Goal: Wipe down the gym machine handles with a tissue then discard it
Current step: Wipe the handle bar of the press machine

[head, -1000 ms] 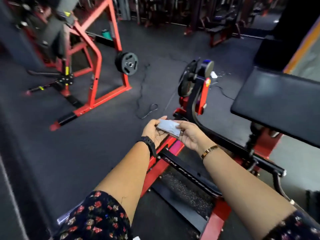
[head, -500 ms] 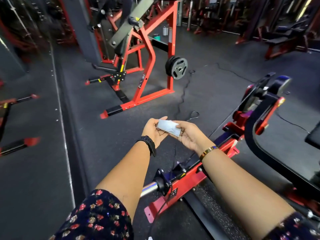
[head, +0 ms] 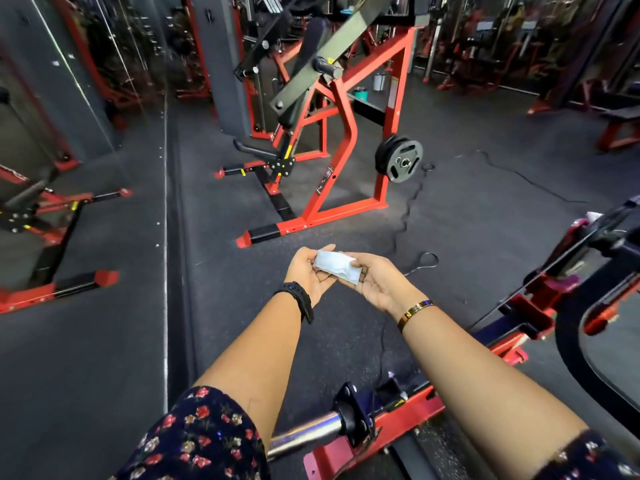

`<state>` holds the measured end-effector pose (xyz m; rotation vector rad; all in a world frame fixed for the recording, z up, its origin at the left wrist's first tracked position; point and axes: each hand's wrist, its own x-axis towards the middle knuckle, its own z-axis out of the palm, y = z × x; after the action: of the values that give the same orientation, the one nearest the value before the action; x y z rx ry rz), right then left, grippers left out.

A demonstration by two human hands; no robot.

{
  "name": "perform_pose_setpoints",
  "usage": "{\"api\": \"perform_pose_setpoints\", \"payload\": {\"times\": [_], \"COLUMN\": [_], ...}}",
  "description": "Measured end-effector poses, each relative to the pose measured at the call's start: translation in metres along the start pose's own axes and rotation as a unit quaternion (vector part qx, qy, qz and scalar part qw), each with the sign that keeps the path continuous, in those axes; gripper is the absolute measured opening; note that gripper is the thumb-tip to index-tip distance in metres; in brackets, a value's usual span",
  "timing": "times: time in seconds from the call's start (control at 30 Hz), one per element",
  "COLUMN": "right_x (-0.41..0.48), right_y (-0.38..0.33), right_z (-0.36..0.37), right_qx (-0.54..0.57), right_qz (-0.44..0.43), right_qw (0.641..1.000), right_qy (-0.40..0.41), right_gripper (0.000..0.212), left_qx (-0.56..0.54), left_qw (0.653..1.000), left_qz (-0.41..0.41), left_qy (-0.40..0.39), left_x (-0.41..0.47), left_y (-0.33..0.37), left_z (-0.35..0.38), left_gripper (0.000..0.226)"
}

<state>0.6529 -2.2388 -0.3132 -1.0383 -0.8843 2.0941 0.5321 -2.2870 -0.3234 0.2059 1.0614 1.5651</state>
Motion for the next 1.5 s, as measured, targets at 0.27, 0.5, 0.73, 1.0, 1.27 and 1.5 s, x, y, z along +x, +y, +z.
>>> {"api": "perform_pose_setpoints", "payload": {"times": [0.27, 0.5, 0.73, 1.0, 1.27, 1.5], "right_x": [0.034, 0.053, 0.060, 0.074, 0.090, 0.111], "right_y": [-0.029, -0.036, -0.032, -0.023, -0.027, -0.047], "right_z": [0.008, 0.018, 0.039, 0.055, 0.056, 0.040], "right_qx": [0.001, 0.004, 0.042, 0.088, 0.113, 0.116], "right_qz": [0.006, -0.002, -0.027, -0.070, -0.099, -0.098], "right_qw": [1.000, 0.999, 0.996, 0.978, 0.963, 0.963], "right_qy": [0.007, 0.039, 0.080, 0.176, 0.224, 0.224], "right_gripper": [0.026, 0.025, 0.023, 0.026, 0.024, 0.022], "left_qx": [-0.007, -0.003, 0.002, 0.065, 0.094, 0.081], "left_qw": [1.000, 1.000, 0.999, 0.986, 0.974, 0.979], "left_qz": [0.007, -0.009, -0.042, -0.102, -0.137, -0.133], "left_qy": [0.002, 0.001, -0.035, -0.111, -0.156, -0.135], "left_x": [0.037, 0.052, 0.076, 0.108, 0.130, 0.154], "left_y": [0.018, 0.035, 0.050, 0.068, 0.078, 0.070], "left_z": [0.015, 0.019, 0.007, 0.003, 0.014, 0.035], "left_gripper": [0.035, 0.034, 0.035, 0.036, 0.035, 0.035]}}
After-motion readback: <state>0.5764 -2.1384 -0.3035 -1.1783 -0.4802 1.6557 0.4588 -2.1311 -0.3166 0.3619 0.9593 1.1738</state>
